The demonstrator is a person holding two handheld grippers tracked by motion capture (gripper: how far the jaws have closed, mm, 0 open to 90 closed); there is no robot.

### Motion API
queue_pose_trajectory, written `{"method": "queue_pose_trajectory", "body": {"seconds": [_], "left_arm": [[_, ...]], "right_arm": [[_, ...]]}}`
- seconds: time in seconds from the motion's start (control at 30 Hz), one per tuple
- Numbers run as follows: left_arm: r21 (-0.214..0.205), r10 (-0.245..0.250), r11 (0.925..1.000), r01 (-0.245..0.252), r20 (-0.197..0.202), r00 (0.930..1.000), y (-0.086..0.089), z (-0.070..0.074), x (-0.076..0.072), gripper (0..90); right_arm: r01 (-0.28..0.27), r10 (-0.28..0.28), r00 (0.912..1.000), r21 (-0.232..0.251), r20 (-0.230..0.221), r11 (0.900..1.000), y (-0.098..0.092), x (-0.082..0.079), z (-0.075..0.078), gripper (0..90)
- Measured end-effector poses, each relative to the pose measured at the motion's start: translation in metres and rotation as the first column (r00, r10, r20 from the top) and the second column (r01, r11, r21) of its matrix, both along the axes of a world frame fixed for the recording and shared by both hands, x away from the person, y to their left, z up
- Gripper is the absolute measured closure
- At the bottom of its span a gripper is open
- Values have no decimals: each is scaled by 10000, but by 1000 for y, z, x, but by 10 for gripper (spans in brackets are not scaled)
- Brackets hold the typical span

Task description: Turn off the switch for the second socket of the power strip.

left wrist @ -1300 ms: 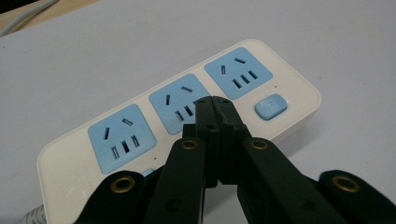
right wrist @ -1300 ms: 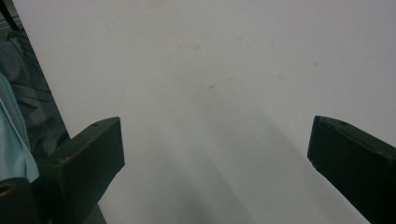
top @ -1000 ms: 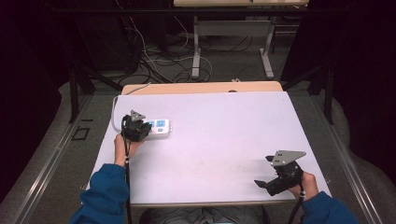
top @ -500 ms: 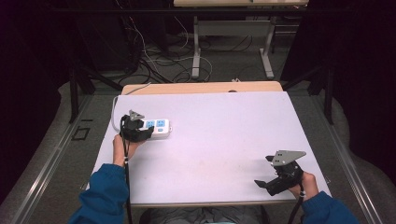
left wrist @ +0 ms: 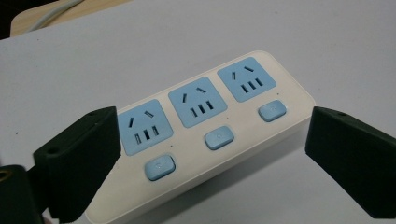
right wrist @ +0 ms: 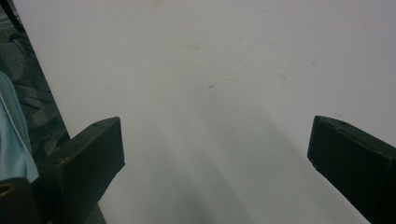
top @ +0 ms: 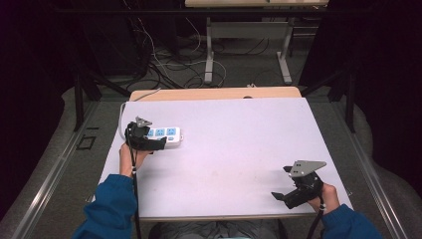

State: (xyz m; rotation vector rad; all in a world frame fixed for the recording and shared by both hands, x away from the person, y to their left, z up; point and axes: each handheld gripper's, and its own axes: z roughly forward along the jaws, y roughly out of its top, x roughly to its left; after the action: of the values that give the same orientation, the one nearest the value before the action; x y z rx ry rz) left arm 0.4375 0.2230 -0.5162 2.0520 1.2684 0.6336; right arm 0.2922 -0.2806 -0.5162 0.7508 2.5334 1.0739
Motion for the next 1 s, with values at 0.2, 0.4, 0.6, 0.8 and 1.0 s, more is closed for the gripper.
{"method": "queue_pose_trajectory", "body": {"seconds": [0.2, 0.4, 0.6, 0.8, 1.0], "left_arm": [[-97, 107, 9999, -106, 153, 9998, 3, 0, -1, 0], [-207, 191, 9996, -188, 118, 9997, 4, 1, -4, 0], [-275, 127, 9995, -122, 168, 9998, 5, 6, -10, 0], [-307, 43, 9995, -34, 283, 9996, 5, 10, -21, 0], [-183, -70, 9998, 76, 331, 9994, 5, 13, -39, 0]], "right_arm": [[31, -31, 10000, 40, -4, 10000, 1, -1, 0, 31], [53, -52, 10000, 69, -36, 10000, 1, -1, 0, 31], [-4, 4, 10000, -60, -32, 10000, 2, -2, 1, 31], [-29, 29, 10000, 1, -25, 10000, 2, -1, 0, 31], [-20, 20, 10000, -2, 38, 10000, 2, -1, 0, 31]]}}
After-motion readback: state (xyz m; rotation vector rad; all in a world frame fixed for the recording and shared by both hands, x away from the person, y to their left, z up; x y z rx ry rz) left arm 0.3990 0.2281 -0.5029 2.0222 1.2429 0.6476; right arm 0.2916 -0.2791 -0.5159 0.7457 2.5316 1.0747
